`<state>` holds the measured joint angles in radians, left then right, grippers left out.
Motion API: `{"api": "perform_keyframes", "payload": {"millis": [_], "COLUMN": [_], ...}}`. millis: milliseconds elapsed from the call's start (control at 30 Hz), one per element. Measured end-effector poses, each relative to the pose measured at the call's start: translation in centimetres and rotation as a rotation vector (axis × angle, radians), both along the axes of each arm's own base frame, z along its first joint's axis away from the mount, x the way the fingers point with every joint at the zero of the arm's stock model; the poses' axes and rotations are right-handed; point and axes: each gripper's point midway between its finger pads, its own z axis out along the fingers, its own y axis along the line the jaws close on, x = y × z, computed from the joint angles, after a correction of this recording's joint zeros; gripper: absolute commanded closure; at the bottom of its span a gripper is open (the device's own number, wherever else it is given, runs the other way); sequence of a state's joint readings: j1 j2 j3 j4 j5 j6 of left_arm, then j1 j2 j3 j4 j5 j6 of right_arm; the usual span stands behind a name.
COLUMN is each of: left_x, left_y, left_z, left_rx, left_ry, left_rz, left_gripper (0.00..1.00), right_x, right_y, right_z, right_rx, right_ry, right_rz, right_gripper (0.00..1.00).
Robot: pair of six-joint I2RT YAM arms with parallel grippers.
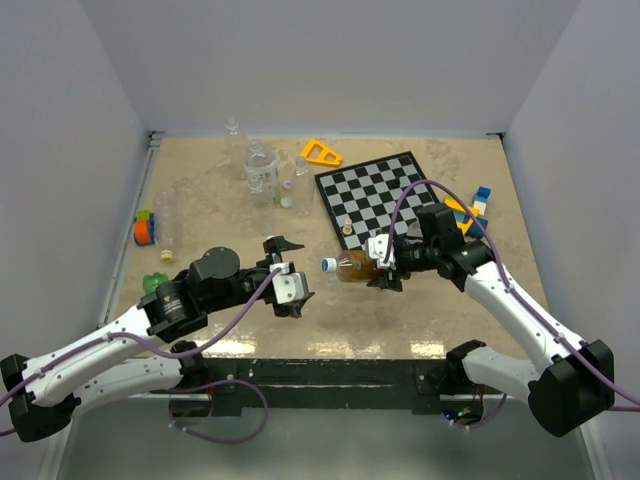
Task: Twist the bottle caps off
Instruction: Unscrew the bottle cap from the plastic bottle.
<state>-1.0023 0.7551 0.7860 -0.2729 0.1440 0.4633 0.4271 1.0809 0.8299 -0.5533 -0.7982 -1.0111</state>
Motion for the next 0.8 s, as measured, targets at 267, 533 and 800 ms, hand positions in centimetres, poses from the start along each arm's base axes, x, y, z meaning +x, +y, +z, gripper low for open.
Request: {"api": "perform_keyframes", "payload": {"millis": [267,533,800], "left_x": [0.7,1.5,1.7], "left_y": [-0.9,-2.5,-4.0], "left_z": [-0.7,-0.9,-0.9], "left_rx": [0.036,0.043,0.057], "left_ry": [-0.029,-0.034,-0.037], "left_rz": [-0.015,-0.03,-0.074], "left_gripper": [0.0,0.02,0.28], "right_x": [0.0,0.0,0.0], "right_y": [0.0,0.0,0.0], "right_z": [0.0,0.0,0.0], "right_rx": [0.0,0.0,-0.001], "right_ry": [0.0,0.0,-0.002], "right_rz": [0.0,0.0,0.001], "right_gripper": [0.94,0.94,0.94]}}
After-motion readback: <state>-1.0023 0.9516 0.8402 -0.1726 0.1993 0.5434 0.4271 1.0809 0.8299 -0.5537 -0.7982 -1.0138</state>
